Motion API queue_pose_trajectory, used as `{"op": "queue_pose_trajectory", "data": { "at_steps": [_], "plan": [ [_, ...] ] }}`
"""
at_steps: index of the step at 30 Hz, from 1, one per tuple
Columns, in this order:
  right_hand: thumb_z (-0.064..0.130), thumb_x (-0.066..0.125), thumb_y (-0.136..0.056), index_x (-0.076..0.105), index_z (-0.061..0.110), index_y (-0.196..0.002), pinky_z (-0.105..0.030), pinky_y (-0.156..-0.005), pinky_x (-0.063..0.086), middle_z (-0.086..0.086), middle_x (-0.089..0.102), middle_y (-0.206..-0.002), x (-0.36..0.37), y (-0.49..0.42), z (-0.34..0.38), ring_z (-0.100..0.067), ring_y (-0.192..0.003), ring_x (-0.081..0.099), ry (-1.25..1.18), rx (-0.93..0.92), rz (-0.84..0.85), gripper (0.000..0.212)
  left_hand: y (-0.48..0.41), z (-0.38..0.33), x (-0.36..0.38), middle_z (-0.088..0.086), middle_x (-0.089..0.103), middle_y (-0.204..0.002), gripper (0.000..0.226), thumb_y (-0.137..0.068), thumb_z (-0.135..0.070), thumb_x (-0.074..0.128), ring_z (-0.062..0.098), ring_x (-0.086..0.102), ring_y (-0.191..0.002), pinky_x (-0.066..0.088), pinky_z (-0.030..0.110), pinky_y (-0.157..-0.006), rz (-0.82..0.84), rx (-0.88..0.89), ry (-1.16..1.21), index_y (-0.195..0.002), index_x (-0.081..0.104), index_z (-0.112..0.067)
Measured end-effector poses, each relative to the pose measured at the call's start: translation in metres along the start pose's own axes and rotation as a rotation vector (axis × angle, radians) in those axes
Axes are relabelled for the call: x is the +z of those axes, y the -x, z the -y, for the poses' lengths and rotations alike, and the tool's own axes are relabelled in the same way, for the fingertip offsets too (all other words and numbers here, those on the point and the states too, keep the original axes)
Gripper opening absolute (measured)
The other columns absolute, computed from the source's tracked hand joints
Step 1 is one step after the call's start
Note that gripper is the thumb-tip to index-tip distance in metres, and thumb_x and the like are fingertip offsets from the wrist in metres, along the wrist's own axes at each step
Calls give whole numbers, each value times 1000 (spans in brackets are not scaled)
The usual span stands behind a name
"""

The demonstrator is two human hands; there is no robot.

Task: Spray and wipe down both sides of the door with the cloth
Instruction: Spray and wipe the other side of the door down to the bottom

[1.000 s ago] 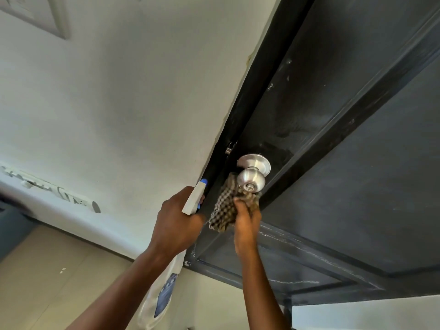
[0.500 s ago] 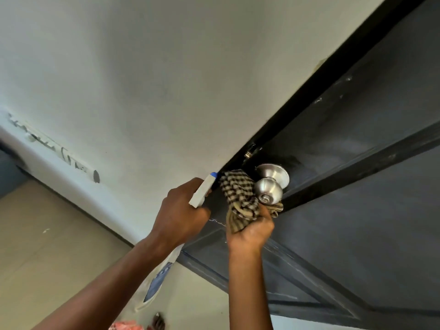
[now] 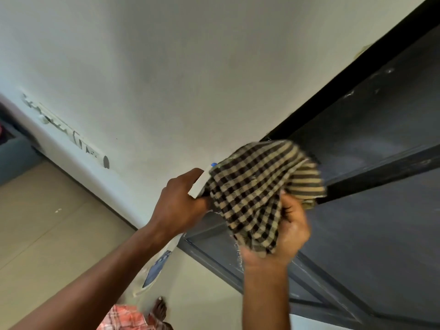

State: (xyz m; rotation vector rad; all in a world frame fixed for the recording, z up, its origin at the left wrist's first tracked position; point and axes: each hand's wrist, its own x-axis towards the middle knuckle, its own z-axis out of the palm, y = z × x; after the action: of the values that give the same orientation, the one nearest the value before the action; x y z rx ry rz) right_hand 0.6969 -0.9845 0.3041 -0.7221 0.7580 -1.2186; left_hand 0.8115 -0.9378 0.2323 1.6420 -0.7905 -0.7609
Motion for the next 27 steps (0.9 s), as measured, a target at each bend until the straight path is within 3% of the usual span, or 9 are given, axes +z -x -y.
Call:
{"op": "queue_pose_trajectory", "data": {
  "at_steps": [2, 4, 6, 8, 10, 13, 18, 23, 27],
  "plan": [
    [6, 66, -68, 63, -1, -108, -38, -87, 56, -8, 67, -101, 4, -4, 30, -26, -104, 65, 92, -156, 149, 41, 1, 4, 2, -16, 66, -88, 27, -73, -26, 63, 12, 61, -83, 54, 40, -74, 8, -5, 0, -100, 63, -31],
    [1, 61, -69, 68, 13, -102, -40, -92, 54, 2, 69, -97, -7, -13, 57, -20, -101, 65, 394, -407, 199, 36, 3, 7, 4, -10, 65, -82, 29, -67, -22, 59, 13, 60, -77, 49, 35, -68, 27, 7, -13, -95, 60, -30],
    [0, 57, -76, 69, 25, -91, -27, -83, 52, 15, 70, -85, -16, -19, 78, -4, -89, 65, 802, -624, 214, 32, 5, 8, 9, -10, 62, -77, 31, -66, -17, 61, 12, 59, -72, 46, 30, -63, 50, 27, -13, -94, 59, -30],
    [2, 56, -82, 64, 23, -96, -15, -78, 47, 11, 69, -87, -23, -29, 96, 6, -86, 61, 1150, -781, 326, 27, 6, 5, 15, -10, 61, -76, 34, -68, -14, 62, 14, 59, -70, 49, 33, -62, 65, 54, -8, -97, 59, -31],
    [4, 53, -84, 64, 19, -101, -17, -76, 47, 1, 67, -95, -22, -38, 102, 1, -89, 61, 1437, -915, 465, 25, 6, 4, 22, -8, 62, -80, 37, -70, -15, 64, 18, 61, -73, 56, 43, -67, 73, 80, -19, -103, 58, -31],
    [2, 61, -71, 67, 16, -107, -32, -65, 52, 4, 66, -114, -17, -49, 96, -20, -98, 56, 1959, -1043, 576, 39, 3, 3, 34, -4, 64, -88, 40, -73, -13, 67, 23, 62, -80, 57, 48, -77, 76, 89, -34, -107, 56, -31],
    [-1, 76, -61, 73, 17, -102, -33, -61, 47, -1, 68, -114, 2, -54, 85, -28, -97, 55, 2452, -1078, 870, 44, 4, 9, 43, 0, 65, -94, 41, -69, -18, 67, 25, 61, -82, 56, 50, -79, 67, 57, -38, -108, 57, -27],
    [17, 55, -92, 60, 14, -119, -39, -87, 38, -4, 57, -124, 31, -35, 66, -29, -119, 40, 2923, -863, 1090, 27, 7, 15, 48, 3, 65, -89, 33, -73, -10, 68, 29, 62, -80, 57, 51, -77, 56, 48, -54, -101, 57, -24],
    [22, 50, -96, 63, 12, -110, -42, -87, 35, -8, 59, -118, 37, -28, 48, -33, -120, 36, 3145, -863, 1248, 22, 6, 14, 51, 6, 65, -85, 29, -74, -10, 66, 31, 63, -78, 57, 52, -74, 42, 38, -55, -100, 55, -19]
  ]
}}
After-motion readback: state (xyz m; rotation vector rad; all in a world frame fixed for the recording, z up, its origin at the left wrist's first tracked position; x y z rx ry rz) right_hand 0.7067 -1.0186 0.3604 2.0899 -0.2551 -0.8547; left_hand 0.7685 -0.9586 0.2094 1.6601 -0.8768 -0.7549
